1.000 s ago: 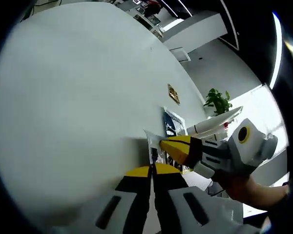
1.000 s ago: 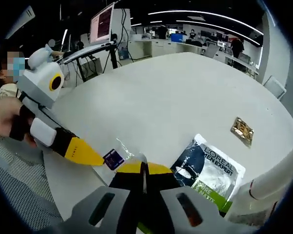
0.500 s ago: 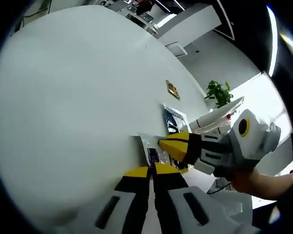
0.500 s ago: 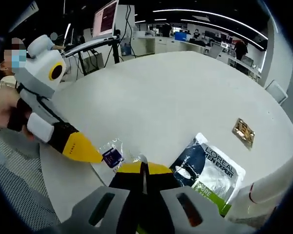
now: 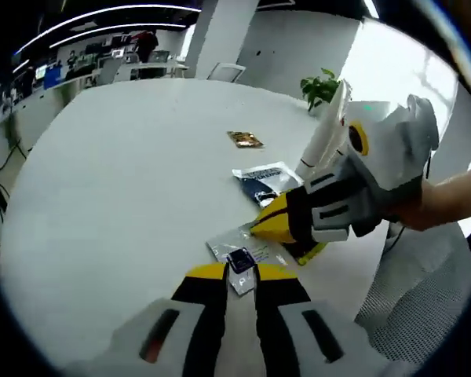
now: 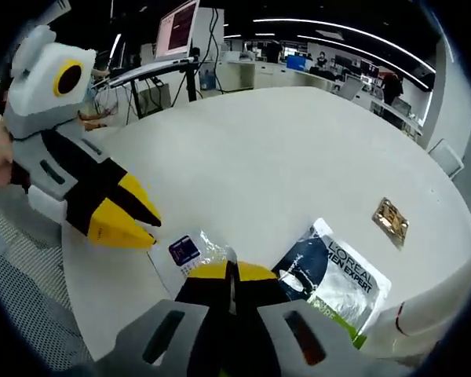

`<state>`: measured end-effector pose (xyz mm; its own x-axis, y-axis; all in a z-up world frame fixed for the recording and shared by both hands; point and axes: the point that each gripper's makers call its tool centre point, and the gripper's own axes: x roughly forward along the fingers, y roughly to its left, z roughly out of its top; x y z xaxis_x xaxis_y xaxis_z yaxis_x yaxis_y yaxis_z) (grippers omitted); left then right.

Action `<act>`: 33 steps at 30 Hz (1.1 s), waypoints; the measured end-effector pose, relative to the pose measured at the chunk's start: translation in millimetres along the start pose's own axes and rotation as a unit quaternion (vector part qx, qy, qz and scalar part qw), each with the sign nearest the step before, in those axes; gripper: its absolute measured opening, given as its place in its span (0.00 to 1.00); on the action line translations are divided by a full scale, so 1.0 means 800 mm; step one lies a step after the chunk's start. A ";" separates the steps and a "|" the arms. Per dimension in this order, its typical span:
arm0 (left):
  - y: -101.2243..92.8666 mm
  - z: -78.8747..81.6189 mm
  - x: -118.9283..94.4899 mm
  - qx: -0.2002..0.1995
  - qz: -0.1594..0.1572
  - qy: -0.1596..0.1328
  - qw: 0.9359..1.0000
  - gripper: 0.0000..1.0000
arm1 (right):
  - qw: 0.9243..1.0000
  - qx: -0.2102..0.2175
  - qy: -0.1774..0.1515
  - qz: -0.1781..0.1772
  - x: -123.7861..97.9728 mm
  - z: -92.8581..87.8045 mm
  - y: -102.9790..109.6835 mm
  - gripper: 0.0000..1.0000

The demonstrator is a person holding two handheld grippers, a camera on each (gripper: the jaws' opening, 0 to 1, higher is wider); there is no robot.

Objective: Arrange the skincare products in the storage area until every visible bottle or jar stands upright without overlapping.

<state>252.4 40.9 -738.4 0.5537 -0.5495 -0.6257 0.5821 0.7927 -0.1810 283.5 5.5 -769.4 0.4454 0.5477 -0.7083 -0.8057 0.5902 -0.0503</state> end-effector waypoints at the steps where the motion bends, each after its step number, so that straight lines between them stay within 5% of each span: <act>1: -0.002 0.004 0.003 0.017 -0.002 -0.006 1.000 0.13 | 1.000 -0.007 -0.001 0.002 0.000 0.001 0.000 0.01; 4: -0.008 0.003 0.017 0.080 -0.001 0.010 0.997 0.17 | 1.000 -0.029 -0.002 0.010 0.001 0.002 0.000 0.01; 17: -0.001 -0.011 0.039 0.138 0.011 0.025 0.990 0.23 | 0.999 -0.030 0.001 0.014 -0.002 0.003 0.001 0.01; 33: -0.003 -0.010 0.038 0.141 0.016 0.027 0.990 0.22 | 0.998 -0.060 -0.026 -0.007 -0.025 0.011 -0.014 0.17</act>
<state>262.9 24.5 -763.3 0.5464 -0.5054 -0.6679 0.7125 0.6997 0.0534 287.5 -6.7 -748.4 0.4735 0.5724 -0.6694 -0.8393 0.5238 -0.1457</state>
